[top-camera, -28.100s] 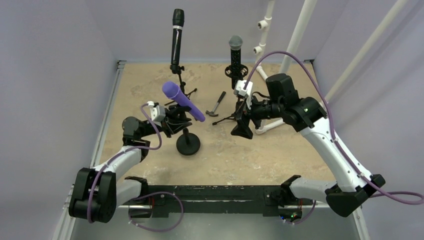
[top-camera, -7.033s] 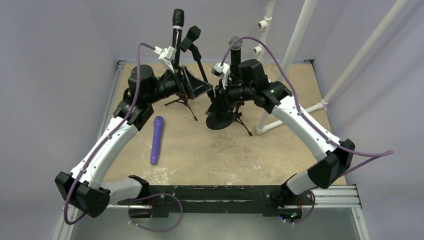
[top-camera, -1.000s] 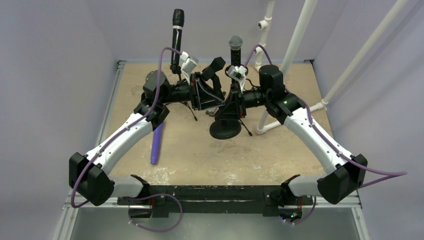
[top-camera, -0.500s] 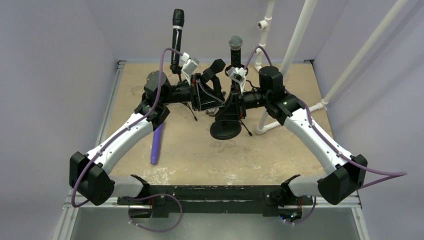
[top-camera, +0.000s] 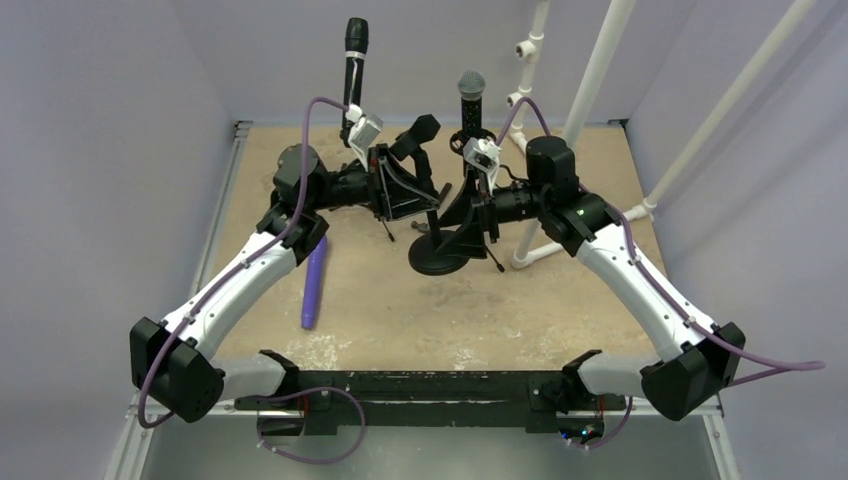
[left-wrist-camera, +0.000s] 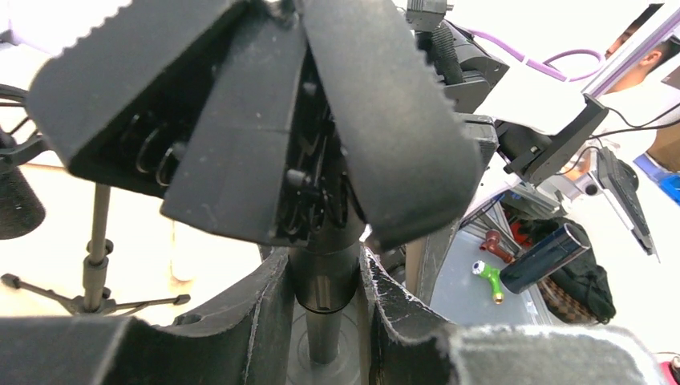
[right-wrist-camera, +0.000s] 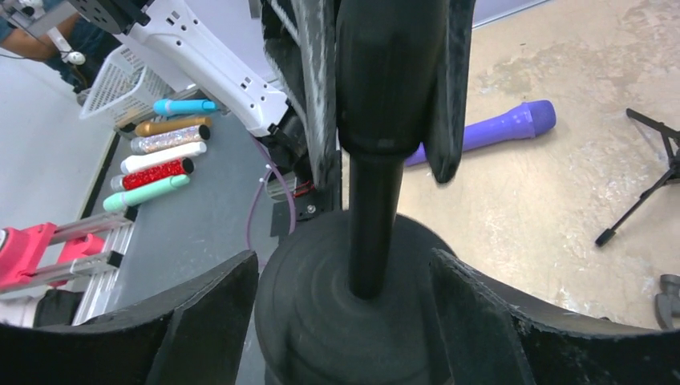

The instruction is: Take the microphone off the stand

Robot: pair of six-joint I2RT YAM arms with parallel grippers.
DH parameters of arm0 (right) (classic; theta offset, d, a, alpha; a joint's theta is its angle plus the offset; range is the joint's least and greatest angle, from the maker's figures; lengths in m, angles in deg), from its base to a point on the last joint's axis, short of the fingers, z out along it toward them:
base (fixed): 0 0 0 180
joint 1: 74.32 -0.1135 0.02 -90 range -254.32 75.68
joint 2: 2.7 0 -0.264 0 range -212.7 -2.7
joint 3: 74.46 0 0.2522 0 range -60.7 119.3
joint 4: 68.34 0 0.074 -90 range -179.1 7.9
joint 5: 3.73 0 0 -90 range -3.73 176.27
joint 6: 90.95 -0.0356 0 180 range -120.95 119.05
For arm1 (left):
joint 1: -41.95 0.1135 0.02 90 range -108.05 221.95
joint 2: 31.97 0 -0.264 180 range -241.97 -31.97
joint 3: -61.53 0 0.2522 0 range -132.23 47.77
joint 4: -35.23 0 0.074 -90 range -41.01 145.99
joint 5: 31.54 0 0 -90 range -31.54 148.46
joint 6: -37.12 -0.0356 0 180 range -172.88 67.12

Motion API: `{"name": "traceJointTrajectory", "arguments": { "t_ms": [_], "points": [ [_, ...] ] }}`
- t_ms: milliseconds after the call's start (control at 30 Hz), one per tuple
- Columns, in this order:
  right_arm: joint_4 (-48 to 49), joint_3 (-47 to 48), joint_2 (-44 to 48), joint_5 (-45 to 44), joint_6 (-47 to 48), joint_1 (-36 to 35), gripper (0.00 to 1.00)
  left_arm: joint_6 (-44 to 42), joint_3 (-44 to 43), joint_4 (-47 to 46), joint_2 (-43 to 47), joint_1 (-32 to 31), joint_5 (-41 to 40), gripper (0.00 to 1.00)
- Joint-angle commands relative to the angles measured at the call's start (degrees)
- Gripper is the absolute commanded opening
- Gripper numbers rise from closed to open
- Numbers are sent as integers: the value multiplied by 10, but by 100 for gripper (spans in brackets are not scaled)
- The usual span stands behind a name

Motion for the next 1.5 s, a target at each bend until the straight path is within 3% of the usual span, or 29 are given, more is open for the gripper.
{"name": "traceJointTrajectory", "arguments": {
  "t_ms": [0,100,300,400,533,667,800,900,1167,1467],
  "points": [
    [-32,3,28,-21,31,11,78,-18,-6,-26,50,24,0,0],
    [-45,4,37,-30,42,17,79,-47,-16,18,74,40,20,0],
    [-68,13,51,-39,72,26,80,-185,-71,254,127,83,5,0],
    [-76,14,57,-45,80,29,80,-271,-111,385,155,105,-59,0],
    [-79,11,58,-52,89,31,80,-336,-134,475,201,140,-181,0],
    [-78,8,60,-56,91,34,81,-383,-133,522,230,149,-388,0],
    [-77,10,62,-57,90,37,81,-447,-92,475,236,164,-580,0],
    [-76,9,65,-58,90,39,81,-446,-63,403,217,206,-629,0],
    [-73,1,69,-57,94,46,81,-345,-26,245,83,320,-596,0],
    [-60,-14,65,-56,86,48,81,-293,11,47,-99,342,-531,0]
  ]
}}
